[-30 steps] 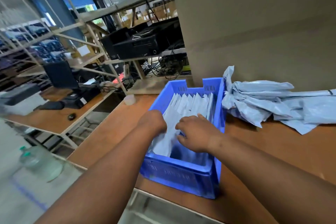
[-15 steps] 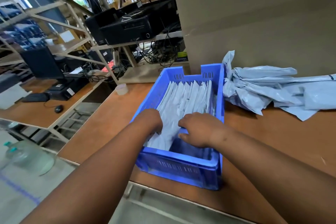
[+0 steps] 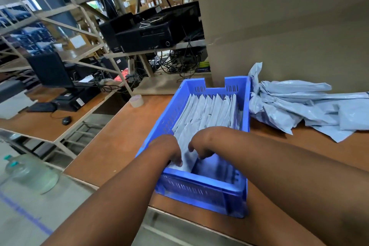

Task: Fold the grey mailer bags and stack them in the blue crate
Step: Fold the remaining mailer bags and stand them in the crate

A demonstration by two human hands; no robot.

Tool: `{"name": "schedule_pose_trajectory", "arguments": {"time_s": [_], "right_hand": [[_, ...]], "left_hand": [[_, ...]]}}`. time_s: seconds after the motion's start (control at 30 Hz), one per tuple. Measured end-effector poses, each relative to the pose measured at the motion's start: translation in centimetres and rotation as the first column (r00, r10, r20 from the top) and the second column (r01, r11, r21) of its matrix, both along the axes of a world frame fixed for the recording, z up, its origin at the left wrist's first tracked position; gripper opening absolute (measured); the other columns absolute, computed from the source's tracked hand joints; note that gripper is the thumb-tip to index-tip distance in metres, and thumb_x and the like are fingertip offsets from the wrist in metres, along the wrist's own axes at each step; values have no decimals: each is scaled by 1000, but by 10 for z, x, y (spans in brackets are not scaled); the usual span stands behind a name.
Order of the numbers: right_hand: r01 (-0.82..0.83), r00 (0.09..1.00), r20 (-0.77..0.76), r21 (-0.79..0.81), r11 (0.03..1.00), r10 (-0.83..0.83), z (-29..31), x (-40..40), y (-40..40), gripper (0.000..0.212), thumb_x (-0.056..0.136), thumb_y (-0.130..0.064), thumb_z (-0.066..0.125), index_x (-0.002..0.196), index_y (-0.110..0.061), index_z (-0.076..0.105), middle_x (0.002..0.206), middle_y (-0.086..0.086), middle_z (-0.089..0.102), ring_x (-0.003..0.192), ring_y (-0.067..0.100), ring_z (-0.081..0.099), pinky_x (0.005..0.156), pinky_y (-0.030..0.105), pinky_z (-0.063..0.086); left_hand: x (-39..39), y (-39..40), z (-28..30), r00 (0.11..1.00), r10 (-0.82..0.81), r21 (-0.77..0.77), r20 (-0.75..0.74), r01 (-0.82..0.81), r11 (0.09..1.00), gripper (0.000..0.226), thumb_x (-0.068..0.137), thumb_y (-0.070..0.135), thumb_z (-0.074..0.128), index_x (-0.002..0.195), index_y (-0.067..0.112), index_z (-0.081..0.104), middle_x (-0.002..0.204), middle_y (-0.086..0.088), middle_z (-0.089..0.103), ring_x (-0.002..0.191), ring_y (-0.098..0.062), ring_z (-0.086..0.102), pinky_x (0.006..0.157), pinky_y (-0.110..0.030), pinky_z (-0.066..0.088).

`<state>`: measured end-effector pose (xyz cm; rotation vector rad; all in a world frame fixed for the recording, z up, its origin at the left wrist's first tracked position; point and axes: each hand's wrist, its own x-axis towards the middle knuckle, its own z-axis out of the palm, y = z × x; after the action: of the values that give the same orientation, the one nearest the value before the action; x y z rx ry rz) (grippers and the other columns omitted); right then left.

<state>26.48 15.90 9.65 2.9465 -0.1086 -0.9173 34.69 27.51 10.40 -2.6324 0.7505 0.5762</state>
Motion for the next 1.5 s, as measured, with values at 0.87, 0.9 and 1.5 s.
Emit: {"name": "schedule_pose_trajectory", "arguments": {"time_s": [0.87, 0.9, 1.5], "right_hand": [[71, 991, 97, 186, 980, -90, 40, 14, -32, 45, 98, -18, 64, 139, -37, 64, 79, -5, 71, 70, 13, 68, 80, 30, 54], [70, 984, 150, 165, 984, -96, 51, 5, -39, 43, 98, -24, 66, 139, -40, 64, 92, -4, 71, 81, 18, 68, 86, 32, 53], [527, 771, 456, -65, 848, -444, 62, -252, -222, 70, 95, -61, 59, 158, -39, 41, 157, 5, 41, 151, 30, 35, 117, 51, 39]], "left_hand": [[-10, -37, 51, 990, -92, 35, 103, 89, 995, 56, 63, 67, 91, 98, 31, 65, 86, 6, 66, 99, -22, 74, 93, -38, 58], [-15, -45, 60, 983, -122, -33, 140, 127, 991, 57, 63, 65, 91, 96, 27, 67, 86, 6, 66, 97, -21, 75, 90, -37, 59], [-174, -216, 43, 698, -613, -305, 369, 714, 629, 100, 72, 76, 71, 156, 34, 36, 169, -8, 23, 155, -32, 27, 118, -60, 34]]}}
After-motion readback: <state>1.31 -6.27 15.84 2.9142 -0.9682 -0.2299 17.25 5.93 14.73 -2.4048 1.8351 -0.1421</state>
